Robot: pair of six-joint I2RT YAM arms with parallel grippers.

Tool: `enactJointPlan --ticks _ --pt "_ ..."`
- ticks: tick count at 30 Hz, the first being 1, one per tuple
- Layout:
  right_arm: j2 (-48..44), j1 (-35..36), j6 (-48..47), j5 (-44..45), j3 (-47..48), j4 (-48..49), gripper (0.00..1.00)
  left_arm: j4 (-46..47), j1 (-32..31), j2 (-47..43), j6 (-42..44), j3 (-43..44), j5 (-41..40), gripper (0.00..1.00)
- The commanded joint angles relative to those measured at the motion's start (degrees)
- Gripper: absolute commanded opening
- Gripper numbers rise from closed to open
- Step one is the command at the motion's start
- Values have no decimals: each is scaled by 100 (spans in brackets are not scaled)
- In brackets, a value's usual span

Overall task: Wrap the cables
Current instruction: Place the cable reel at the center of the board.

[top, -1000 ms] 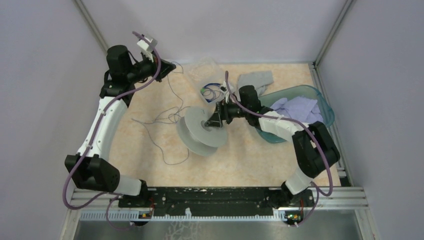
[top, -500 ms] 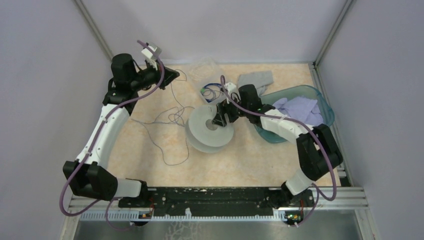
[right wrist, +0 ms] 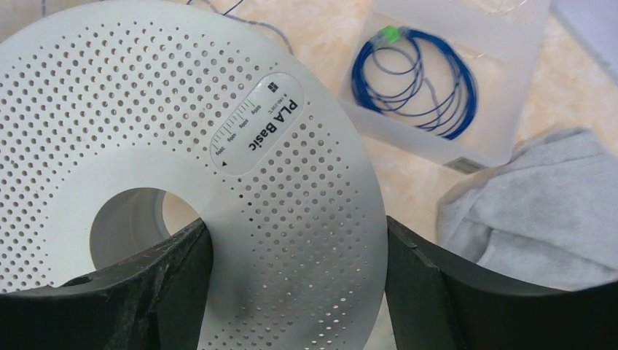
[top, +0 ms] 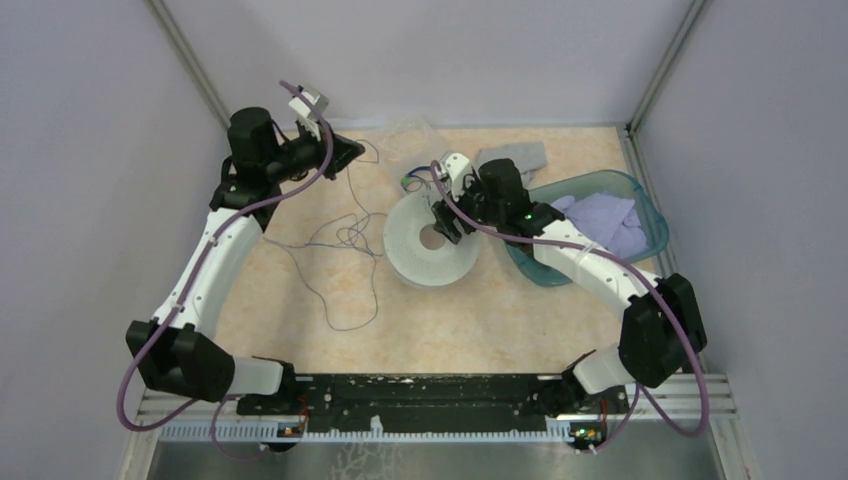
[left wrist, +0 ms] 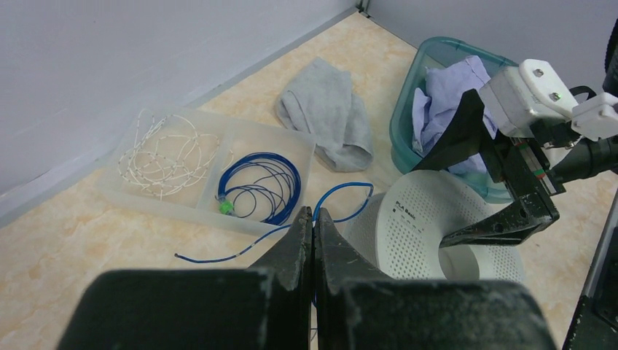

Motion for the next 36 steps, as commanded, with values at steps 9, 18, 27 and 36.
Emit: enactJointPlan --ticks 9,18,27,36 --pt "1079 -186 2964 -3332 -314 1017 0 493 -161 -463 -198 -762 217 0" --pt "2122 -424 4694 -4149 -799 2744 6 523 -268 -549 -367 -1205 430 0" --pt "2618 -610 4929 -4228 -696 2849 12 647 -500 -580 -15 -1525 903 0" --pt "1420 -785 2324 -2841 -26 1050 2 402 -503 -509 105 -1147 -205 0"
